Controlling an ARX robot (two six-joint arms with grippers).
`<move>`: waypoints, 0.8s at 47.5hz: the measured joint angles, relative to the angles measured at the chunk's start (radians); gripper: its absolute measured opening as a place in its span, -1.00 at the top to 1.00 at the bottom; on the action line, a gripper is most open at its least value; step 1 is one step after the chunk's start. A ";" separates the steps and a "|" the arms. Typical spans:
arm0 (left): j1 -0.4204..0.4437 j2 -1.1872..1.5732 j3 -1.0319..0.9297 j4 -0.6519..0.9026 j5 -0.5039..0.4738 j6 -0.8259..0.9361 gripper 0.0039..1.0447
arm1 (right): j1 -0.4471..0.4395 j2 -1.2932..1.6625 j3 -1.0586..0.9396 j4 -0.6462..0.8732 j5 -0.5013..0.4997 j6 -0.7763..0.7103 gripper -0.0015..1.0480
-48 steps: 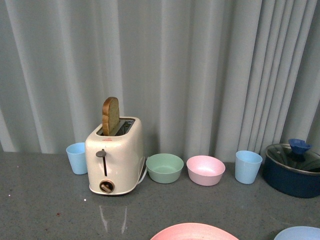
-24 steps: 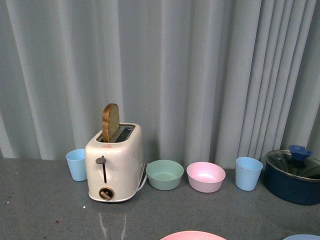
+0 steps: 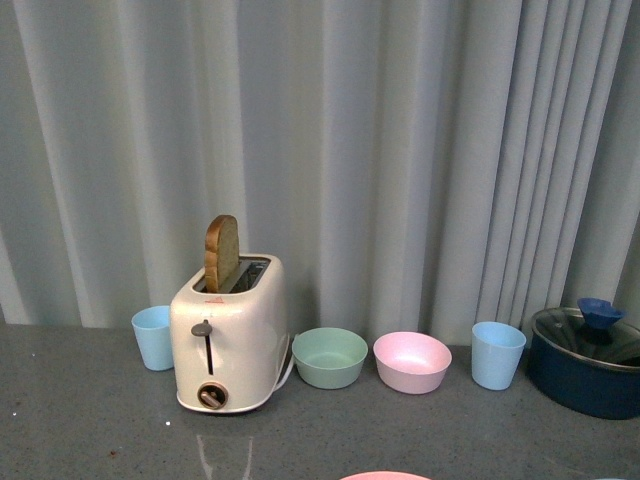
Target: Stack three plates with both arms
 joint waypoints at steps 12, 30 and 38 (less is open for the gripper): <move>0.000 0.000 0.000 0.000 0.000 0.000 -0.87 | 0.052 0.095 0.000 0.033 -0.027 -0.090 -0.86; 0.000 0.000 0.000 0.000 0.000 0.000 -0.87 | 0.101 0.162 -0.024 0.082 -0.052 -0.079 -0.86; 0.000 0.000 0.000 0.000 0.000 0.000 -0.87 | 0.108 0.188 -0.054 0.113 -0.064 -0.069 -0.86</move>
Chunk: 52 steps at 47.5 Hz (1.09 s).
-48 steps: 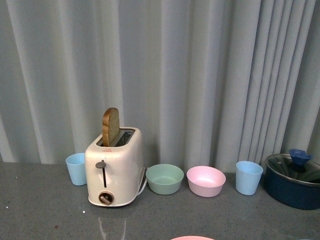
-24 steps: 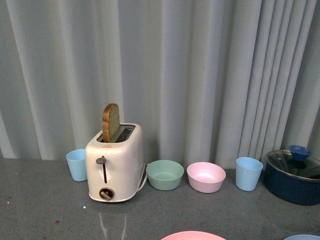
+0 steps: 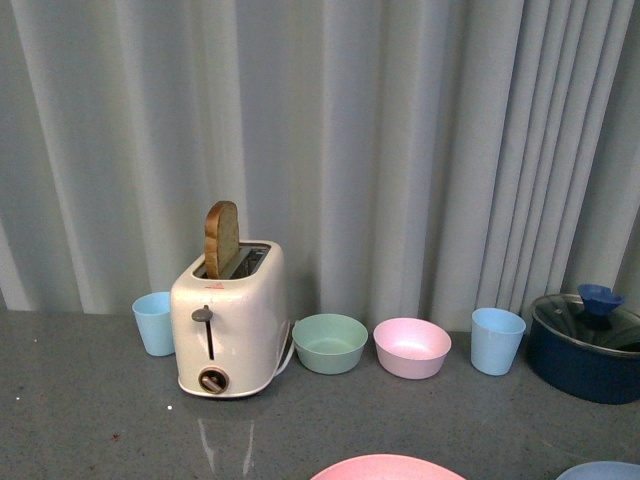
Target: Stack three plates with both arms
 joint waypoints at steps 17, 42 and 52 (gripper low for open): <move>0.000 0.000 0.000 0.000 0.000 0.000 -0.87 | -0.003 0.021 -0.041 0.047 0.000 0.007 -0.44; 0.000 0.000 0.000 0.000 0.000 0.000 -0.87 | -0.049 0.009 -0.048 0.048 -0.038 0.016 0.94; 0.000 0.000 0.000 0.000 0.000 0.000 -0.87 | -0.084 -0.014 -0.053 0.024 -0.051 0.007 0.94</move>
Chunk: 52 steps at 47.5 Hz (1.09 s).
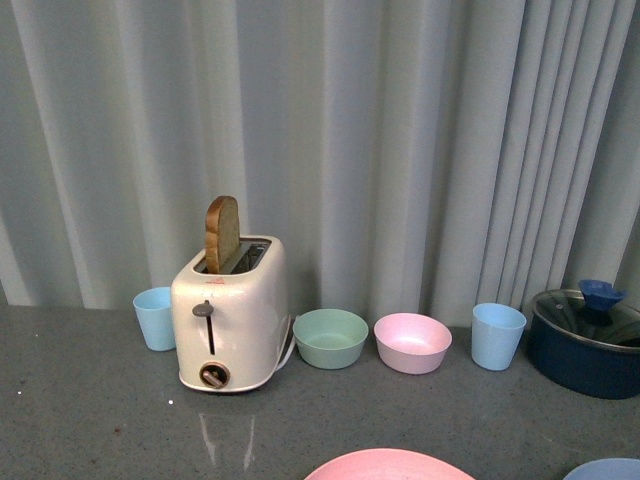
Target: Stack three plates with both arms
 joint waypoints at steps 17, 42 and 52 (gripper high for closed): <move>0.000 0.000 0.000 0.000 0.000 0.000 -0.87 | -0.043 -0.177 0.008 -0.063 -0.045 -0.008 0.94; 0.000 0.000 0.000 0.000 0.000 0.000 -0.87 | 0.232 -0.368 0.037 0.000 -0.100 0.260 0.94; 0.000 0.000 0.000 0.000 0.000 0.000 -0.87 | 0.455 -0.355 0.006 0.078 -0.093 0.387 0.94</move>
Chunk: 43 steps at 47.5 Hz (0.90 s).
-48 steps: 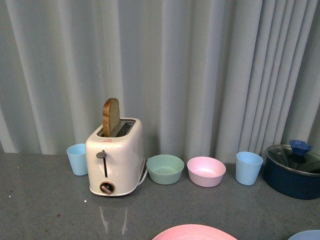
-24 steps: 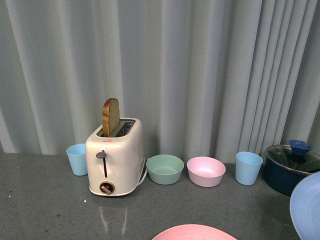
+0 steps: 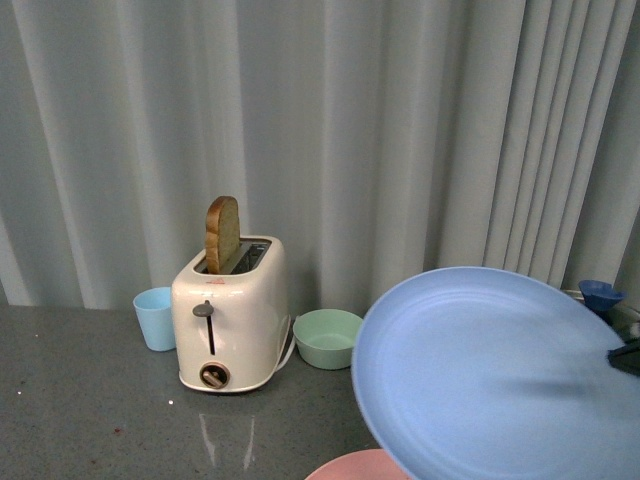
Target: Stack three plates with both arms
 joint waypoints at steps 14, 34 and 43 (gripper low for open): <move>0.000 0.000 0.000 0.000 0.000 0.000 -0.87 | 0.167 0.101 -0.058 0.085 0.005 0.101 0.94; 0.000 0.000 0.000 0.000 0.000 0.000 -0.87 | 0.195 0.179 -0.122 0.155 -0.002 0.152 0.94; 0.000 0.000 0.000 0.000 0.000 0.000 -0.87 | 0.205 0.221 -0.125 0.179 -0.007 0.172 0.94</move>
